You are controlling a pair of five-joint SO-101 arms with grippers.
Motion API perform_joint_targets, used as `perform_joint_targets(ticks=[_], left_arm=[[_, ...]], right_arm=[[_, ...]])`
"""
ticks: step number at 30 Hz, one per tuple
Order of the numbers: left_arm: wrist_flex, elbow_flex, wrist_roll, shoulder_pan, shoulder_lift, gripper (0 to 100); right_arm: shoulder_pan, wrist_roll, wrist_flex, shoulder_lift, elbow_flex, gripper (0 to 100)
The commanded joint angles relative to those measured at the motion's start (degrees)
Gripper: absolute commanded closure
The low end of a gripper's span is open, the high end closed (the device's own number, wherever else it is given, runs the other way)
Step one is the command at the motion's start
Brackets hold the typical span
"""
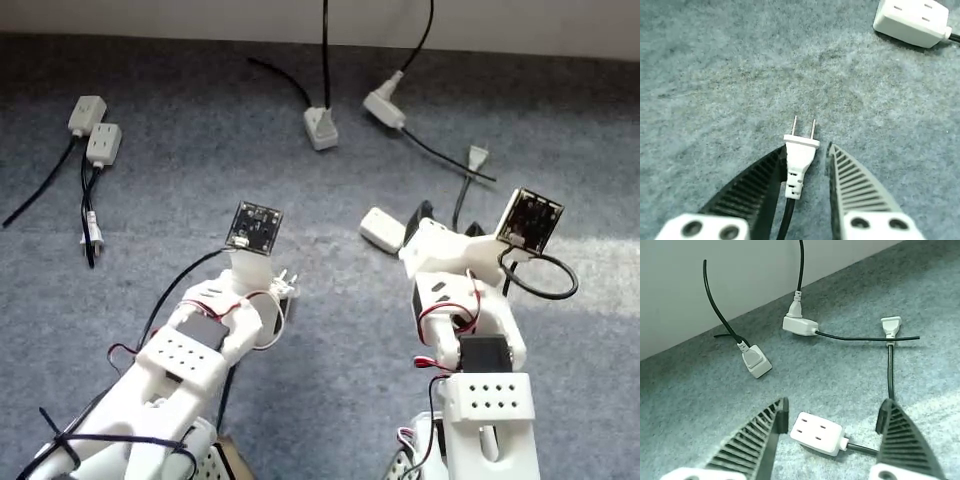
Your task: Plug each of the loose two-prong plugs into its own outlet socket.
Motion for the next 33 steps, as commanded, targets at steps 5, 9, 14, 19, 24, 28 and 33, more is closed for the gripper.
perform_joint_targets(ticks=[5,9,14,19,24,28,33], left_arm=[[2.5,-11.8,0.4,-1.2,16.7,86],[5.1,-14.8,0.6,-1.1,19.0,86],[5.2,-15.2,0.4,-0.7,19.4,86],[5.4,-15.3,0.4,-0.7,19.5,86],[7.5,-17.9,0.4,-0.7,21.7,86],[11.6,-23.7,0.4,-0.7,27.8,86],[19.5,-31.3,0.4,-1.1,34.5,86]], right_arm=[[0.4,0.8,-1.3,0.0,-0.1,72.1],[0.4,0.8,-1.3,0.0,-0.1,72.1],[0.4,0.8,-1.3,0.0,-0.1,72.1],[0.4,0.8,-1.3,0.0,-0.1,72.1],[0.4,0.8,-1.3,0.0,-0.1,72.1],[0.4,0.8,-1.3,0.0,-0.1,72.1],[0.4,0.6,-1.2,0.0,-0.1,72.1]])
